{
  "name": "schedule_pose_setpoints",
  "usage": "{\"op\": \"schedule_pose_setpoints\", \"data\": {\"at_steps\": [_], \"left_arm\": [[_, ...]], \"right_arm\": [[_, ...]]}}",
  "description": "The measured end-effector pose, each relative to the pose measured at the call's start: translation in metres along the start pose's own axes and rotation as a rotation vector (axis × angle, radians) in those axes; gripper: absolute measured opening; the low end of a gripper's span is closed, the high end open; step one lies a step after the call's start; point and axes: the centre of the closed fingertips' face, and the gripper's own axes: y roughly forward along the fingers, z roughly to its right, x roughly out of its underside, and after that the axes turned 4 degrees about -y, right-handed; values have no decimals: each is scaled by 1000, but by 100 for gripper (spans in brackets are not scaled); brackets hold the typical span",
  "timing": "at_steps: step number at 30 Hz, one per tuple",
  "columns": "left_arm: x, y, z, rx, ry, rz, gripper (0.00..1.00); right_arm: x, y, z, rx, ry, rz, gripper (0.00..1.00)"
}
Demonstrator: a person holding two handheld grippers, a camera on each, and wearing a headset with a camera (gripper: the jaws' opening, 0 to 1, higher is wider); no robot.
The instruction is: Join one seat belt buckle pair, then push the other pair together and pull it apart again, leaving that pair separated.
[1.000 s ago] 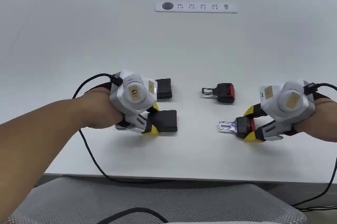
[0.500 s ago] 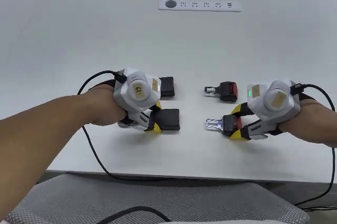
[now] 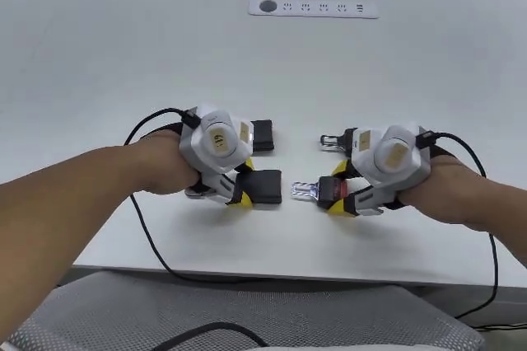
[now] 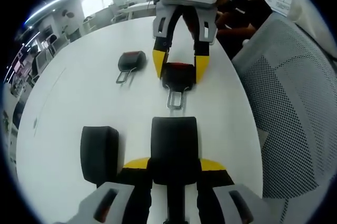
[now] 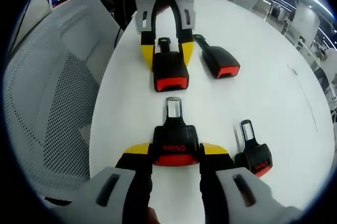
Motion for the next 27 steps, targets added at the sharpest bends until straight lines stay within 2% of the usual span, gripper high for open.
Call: {"op": "schedule_pose_setpoints", "data": {"at_steps": [8,19,27], "left_arm": [[1,1,-1,-1,-3,-2,33],[2,2,-2,-2,-5,-4,33],[1,1,-1,2,2,-10,33]], "right_arm": [[-14,6,-2,-3,-14,3,34],[-19,7,-2,3,-58,-17,34],[-25,11,1,-11,-67,4,34]]}}
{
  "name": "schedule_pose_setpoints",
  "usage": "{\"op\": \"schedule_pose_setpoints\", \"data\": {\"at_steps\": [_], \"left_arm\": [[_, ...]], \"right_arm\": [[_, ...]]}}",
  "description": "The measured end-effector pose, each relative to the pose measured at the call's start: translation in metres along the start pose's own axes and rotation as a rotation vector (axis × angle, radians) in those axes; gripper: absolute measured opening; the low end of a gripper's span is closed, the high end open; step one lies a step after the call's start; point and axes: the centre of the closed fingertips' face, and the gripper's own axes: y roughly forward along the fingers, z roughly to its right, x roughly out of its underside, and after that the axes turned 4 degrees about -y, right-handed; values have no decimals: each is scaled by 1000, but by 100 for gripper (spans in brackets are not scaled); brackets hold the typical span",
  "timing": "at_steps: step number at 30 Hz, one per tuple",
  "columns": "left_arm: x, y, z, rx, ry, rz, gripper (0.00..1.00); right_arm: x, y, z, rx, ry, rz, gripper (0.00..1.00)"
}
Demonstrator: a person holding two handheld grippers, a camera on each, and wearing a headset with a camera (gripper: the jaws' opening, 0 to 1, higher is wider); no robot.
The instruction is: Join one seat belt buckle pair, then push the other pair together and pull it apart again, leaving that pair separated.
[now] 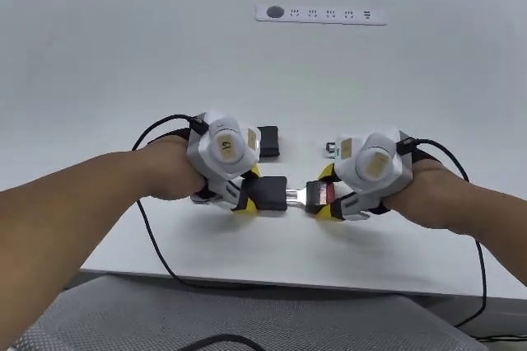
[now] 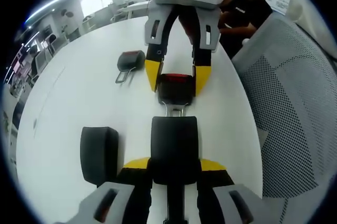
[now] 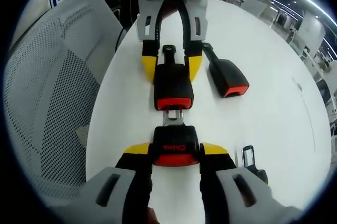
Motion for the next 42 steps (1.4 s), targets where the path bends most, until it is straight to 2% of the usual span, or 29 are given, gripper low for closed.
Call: {"op": "schedule_pose_setpoints", "data": {"at_steps": [6,12,17,22,35,42], "left_arm": [[-3,-1,1,14,21,-5,33],[-6,-3,4,21,17,15,33],[-8,-3,5,18,15,8,33],[-7,-3,5,13,6,18,32],[-5,-2,3,15,14,19,32],[-6,-3,4,14,14,16,32]], "right_arm": [[0,2,1,-18,17,17,33],[-1,3,0,-36,29,32,33],[-3,4,0,-23,33,31,32],[-4,4,0,-16,38,37,32],[-6,9,-1,-28,24,28,32],[-7,9,-2,-25,14,6,32]]}}
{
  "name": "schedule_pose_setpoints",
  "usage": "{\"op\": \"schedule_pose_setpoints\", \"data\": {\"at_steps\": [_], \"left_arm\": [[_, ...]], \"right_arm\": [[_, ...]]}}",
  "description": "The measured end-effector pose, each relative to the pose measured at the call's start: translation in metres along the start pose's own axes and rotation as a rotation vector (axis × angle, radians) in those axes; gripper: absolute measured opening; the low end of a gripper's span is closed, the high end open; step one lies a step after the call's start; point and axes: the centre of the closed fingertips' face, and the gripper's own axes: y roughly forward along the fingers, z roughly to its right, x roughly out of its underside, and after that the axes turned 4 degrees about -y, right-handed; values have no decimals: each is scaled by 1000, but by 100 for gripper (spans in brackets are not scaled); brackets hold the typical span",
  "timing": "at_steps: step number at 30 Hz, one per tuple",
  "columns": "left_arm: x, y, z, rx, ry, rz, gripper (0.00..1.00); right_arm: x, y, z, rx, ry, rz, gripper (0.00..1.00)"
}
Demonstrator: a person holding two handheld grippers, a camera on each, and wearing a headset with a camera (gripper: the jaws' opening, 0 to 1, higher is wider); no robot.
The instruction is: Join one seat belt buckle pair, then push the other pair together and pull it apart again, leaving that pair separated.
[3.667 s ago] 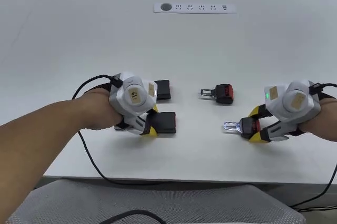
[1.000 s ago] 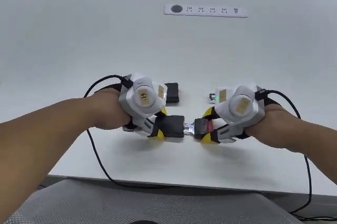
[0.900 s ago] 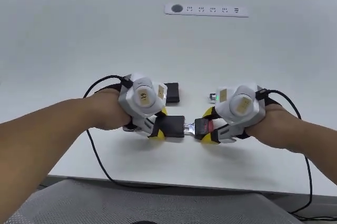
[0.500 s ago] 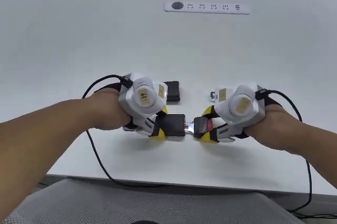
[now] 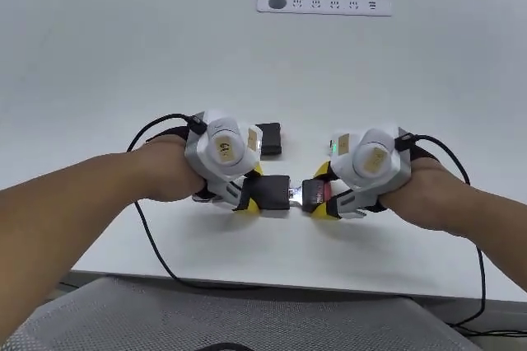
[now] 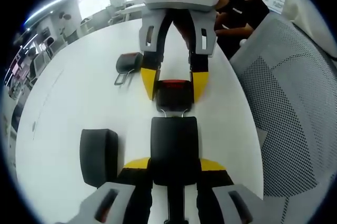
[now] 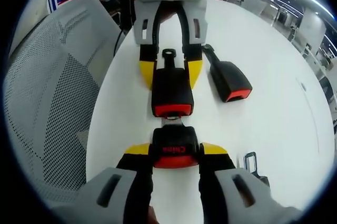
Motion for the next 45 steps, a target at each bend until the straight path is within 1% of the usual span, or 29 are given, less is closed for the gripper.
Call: {"op": "schedule_pose_setpoints", "data": {"at_steps": [6,8,10,11,14,22,23,24,27,30,31,32,33,34,37,40,41,44,45], "left_arm": [[-1,-1,1,0,0,0,32],[-1,0,0,0,0,-1,32],[0,0,0,0,0,-1,32],[0,0,0,-1,0,-1,32],[-1,0,1,-1,-2,-2,32],[0,1,-1,-1,2,-2,32],[0,2,-3,-7,6,2,32],[1,2,-3,-7,2,-1,32],[2,4,-4,-10,-1,0,32],[1,3,-2,-11,-6,3,32],[1,2,-2,-16,-24,6,32],[0,3,-1,-16,-18,-3,32],[1,3,-1,-17,-7,-19,32],[1,3,-1,-15,-4,-22,32],[2,3,-3,-12,-18,-14,32],[1,2,-2,-17,-26,-5,31],[1,2,-1,-18,-29,-1,31],[1,1,-1,-21,-35,2,31],[2,1,-1,-22,-37,3,31]], "right_arm": [[0,0,1,2,-7,-4,32],[0,0,1,9,-35,-20,32],[-3,1,0,7,-32,-23,32],[-4,2,2,6,-27,-12,32],[-8,6,3,2,-27,-11,32],[-12,6,3,-1,-1,9,32],[-4,9,5,-8,-7,-19,32],[-3,12,6,2,11,-7,32],[-5,10,4,3,9,-7,32],[-6,10,4,6,8,-9,32],[-7,8,4,5,6,-11,32],[-7,10,4,7,-3,-14,31],[-7,7,3,9,-20,-21,31],[-7,8,3,8,-25,-22,31],[-8,8,5,6,-12,-12,31],[-11,10,4,8,-4,-13,31],[-10,7,5,9,-1,-13,31],[-11,9,5,7,2,-13,31],[-11,7,4,7,1,-13,31]]}}
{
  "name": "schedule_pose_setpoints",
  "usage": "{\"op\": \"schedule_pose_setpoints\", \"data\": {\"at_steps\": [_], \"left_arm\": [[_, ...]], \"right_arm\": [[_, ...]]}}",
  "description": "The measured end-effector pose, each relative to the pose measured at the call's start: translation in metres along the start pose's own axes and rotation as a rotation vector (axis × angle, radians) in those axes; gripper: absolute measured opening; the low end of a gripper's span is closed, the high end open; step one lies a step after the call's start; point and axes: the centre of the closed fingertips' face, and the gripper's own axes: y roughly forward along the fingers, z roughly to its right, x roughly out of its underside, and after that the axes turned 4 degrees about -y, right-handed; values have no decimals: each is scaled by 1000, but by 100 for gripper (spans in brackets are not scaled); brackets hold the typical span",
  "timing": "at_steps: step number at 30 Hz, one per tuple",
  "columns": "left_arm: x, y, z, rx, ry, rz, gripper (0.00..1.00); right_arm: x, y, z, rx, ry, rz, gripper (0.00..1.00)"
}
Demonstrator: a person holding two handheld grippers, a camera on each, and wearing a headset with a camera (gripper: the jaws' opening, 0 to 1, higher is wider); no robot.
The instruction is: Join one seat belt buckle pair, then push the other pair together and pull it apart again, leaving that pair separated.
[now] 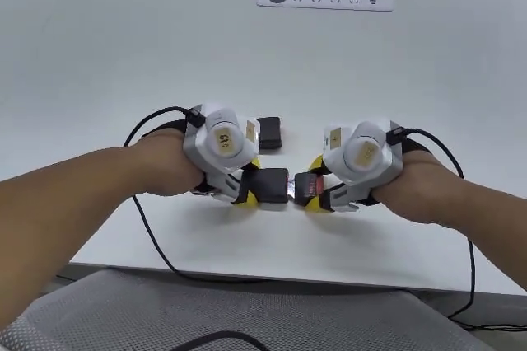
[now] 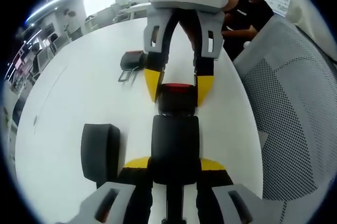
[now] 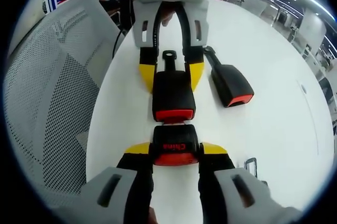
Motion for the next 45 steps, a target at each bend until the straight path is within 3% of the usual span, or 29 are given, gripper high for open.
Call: {"op": "schedule_pose_setpoints", "data": {"at_steps": [25,30,36,42,45], "left_arm": [[8,1,-5,5,5,-16,32],[6,1,-5,5,-1,-60,32],[8,0,-8,0,2,-72,33],[5,1,-8,-8,-55,-88,35],[4,0,-7,-20,-79,-94,36]], "right_arm": [[2,-4,-2,-2,0,-3,31],[1,-4,-2,-11,20,-4,33],[2,-4,-1,-5,25,-3,33],[2,-4,-1,-5,28,-2,34],[-6,-8,1,6,75,31,34]]}}
